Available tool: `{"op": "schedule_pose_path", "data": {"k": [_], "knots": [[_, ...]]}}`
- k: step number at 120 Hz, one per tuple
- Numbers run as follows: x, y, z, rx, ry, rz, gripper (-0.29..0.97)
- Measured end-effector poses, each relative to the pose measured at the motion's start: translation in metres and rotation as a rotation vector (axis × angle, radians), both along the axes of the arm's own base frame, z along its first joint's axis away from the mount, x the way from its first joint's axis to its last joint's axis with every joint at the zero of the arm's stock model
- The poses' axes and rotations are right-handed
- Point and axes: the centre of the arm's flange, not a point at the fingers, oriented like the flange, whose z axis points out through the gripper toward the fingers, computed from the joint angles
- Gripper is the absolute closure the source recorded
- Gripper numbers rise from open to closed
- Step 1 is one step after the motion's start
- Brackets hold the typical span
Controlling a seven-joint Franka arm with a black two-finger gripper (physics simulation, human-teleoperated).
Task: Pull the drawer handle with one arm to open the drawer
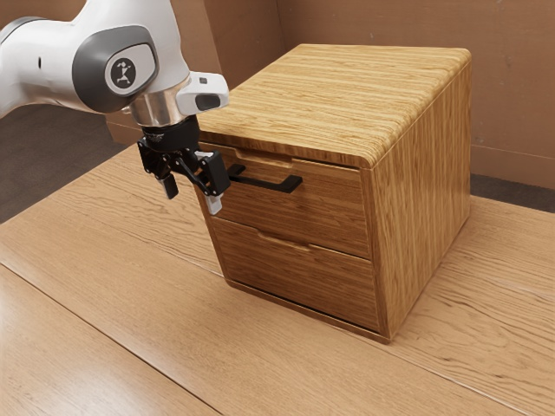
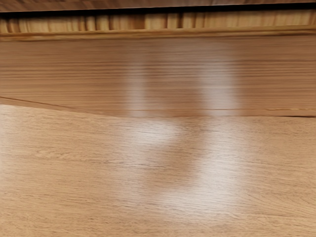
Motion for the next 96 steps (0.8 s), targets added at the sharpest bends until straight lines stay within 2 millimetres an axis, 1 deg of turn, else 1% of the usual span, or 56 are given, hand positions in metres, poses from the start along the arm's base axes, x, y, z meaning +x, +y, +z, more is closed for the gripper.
{"op": "schedule_pose_path", "data": {"k": [20, 34, 38, 40, 43, 48, 53, 58, 65, 70, 74, 85, 96], "knots": [[-0.001, 0.004, 0.001, -0.014, -0.004, 0.009, 0.0], [-0.005, 0.005, 0.022, -0.012, -0.04, 0.014, 0.0], [-0.008, 0.004, 0.034, -0.009, -0.059, 0.014, 0.0], [-0.013, 0.003, 0.045, -0.008, -0.077, 0.012, 0.0], [-0.022, 0.0, 0.062, -0.007, -0.106, 0.007, 0.0], [-0.036, -0.005, 0.085, -0.01, -0.141, -0.001, 0.0], [-0.057, -0.012, 0.108, -0.015, -0.168, -0.005, 0.0], [-0.072, -0.025, 0.12, -0.02, -0.168, -0.006, 0.0], [-0.079, -0.047, 0.121, -0.031, -0.142, 0.01, 0.0], [-0.08, -0.055, 0.117, -0.038, -0.121, 0.059, 0.0], [-0.08, -0.058, 0.114, -0.043, -0.107, 0.116, 0.0], [-0.069, -0.06, 0.098, -0.072, -0.068, 0.307, 0.0], [-0.066, -0.063, 0.092, -0.104, -0.052, 0.493, 0.0]]}}
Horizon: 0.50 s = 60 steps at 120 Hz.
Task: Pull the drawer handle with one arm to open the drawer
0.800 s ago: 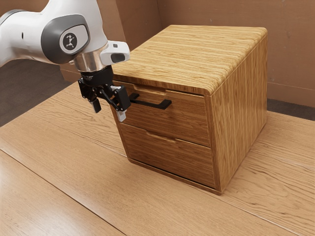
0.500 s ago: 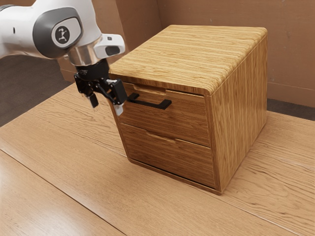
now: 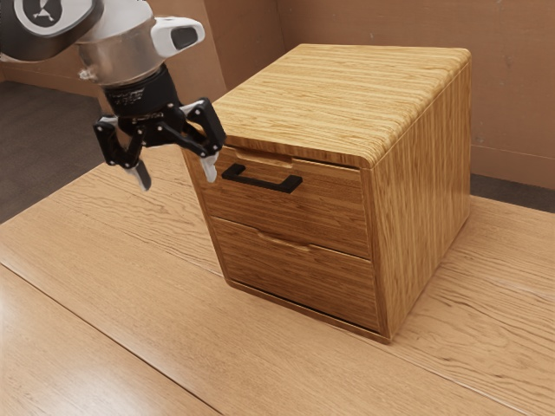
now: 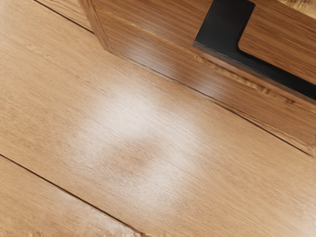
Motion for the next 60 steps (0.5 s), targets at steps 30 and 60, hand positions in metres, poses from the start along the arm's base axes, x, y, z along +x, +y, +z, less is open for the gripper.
{"op": "schedule_pose_path", "data": {"k": [30, 60], "knots": [[0.0, -0.029, -0.007, -0.035, 0.022, 0.335, 0.0], [-0.009, -0.029, -0.036, -0.094, -0.067, 0.603, 0.0]]}}
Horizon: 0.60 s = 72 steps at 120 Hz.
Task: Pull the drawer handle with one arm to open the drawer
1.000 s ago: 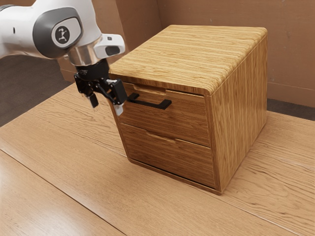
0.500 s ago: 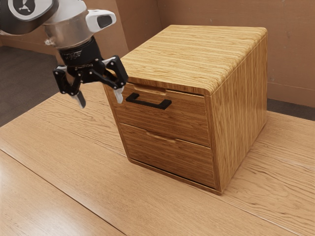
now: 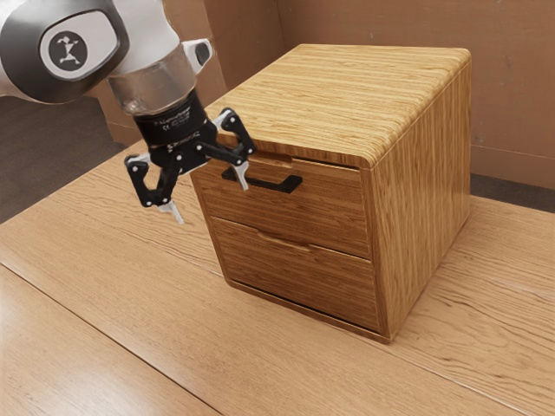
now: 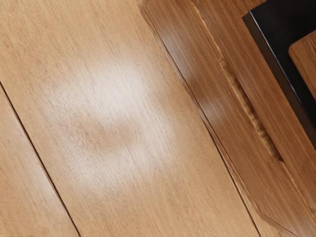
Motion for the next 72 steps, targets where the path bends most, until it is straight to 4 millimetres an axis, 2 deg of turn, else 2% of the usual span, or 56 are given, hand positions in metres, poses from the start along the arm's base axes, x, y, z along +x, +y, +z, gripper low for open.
{"op": "schedule_pose_path", "data": {"k": [14, 33, 43, 72], "knots": [[-0.019, 0.008, -0.008, -0.024, -0.078, 0.105, 0.0], [-0.003, 0.012, -0.024, -0.032, -0.194, 0.208, 0.0], [0.004, 0.009, -0.022, -0.047, -0.256, 0.243, 0.0], [0.005, 0.009, -0.029, -0.085, -0.329, 0.332, 0.0]]}}
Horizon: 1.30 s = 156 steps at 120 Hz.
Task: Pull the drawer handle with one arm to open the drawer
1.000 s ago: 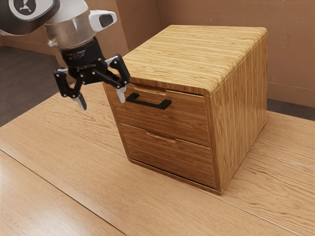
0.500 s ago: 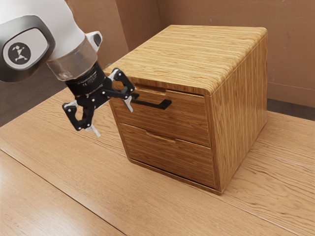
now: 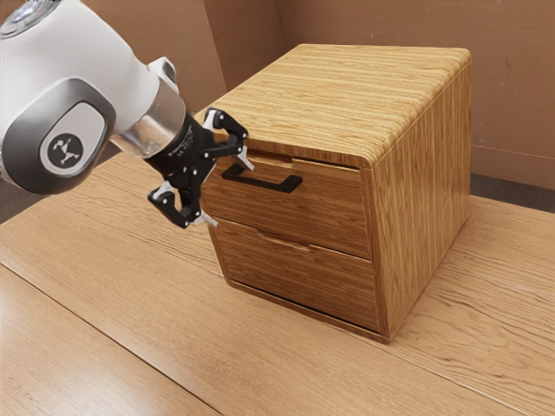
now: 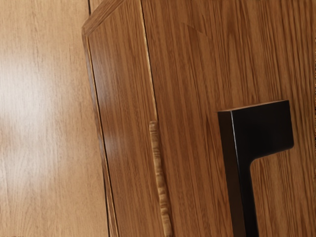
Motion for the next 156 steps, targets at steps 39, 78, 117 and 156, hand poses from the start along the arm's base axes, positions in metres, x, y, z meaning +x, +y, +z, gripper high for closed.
{"op": "schedule_pose_path", "data": {"k": [39, 78, 117, 156], "knots": [[0.007, -0.01, -0.016, -0.035, -0.005, 0.056, 0.0], [0.008, -0.011, -0.028, -0.058, 0.013, 0.102, 0.03], [-0.004, -0.019, -0.02, -0.045, 0.048, 0.121, 0.53], [-0.023, -0.039, -0.018, -0.003, 0.057, 0.123, 0.74]]}}
